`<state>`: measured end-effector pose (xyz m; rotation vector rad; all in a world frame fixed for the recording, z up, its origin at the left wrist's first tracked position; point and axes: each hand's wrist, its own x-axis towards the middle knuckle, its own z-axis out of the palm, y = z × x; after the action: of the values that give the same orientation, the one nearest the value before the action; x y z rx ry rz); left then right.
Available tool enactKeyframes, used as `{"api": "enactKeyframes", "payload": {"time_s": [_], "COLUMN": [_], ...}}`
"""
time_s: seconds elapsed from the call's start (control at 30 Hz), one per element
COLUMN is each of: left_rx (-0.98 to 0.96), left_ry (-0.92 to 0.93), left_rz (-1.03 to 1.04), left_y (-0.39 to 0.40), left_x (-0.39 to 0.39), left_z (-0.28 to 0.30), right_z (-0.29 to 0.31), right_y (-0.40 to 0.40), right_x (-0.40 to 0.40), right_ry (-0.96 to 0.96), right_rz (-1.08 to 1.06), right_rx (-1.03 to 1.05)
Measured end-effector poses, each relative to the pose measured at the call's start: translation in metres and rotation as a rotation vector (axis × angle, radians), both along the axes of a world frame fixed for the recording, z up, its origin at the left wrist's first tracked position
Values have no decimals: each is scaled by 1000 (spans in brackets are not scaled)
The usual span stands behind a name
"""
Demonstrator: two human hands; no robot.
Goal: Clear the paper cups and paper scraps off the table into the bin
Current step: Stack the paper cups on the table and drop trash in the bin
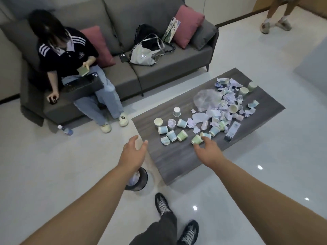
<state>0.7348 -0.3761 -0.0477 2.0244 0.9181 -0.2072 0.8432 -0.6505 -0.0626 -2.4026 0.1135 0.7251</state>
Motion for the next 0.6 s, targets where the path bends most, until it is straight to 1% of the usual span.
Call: {"api": "enactKeyframes", "payload": {"time_s": [0.13, 0.23, 0.37, 0.43, 0.5, 0.6], "left_rx": [-42, -144, -269, -216, -88, 39], "left_ry": [45, 118, 194, 214, 238, 285], "left_rz": [137, 262, 416, 330, 204, 77], "left_y": [27, 36, 27, 18, 9, -5], "left_x": [21, 36, 59, 71, 83, 103], "left_z": [-36, -59, -79, -93, -111, -140], "right_z": [-22, -41, -72, -95, -122, -163], "right_y": [20, 26, 28, 28, 30, 36], "right_x": [37, 61, 93, 111, 132, 164], "right_ry": [25, 39, 80, 116, 151, 183], "right_rz": [112, 187, 244, 250, 261, 405], "right_rx": [-68, -100, -111, -136, -171, -273]}}
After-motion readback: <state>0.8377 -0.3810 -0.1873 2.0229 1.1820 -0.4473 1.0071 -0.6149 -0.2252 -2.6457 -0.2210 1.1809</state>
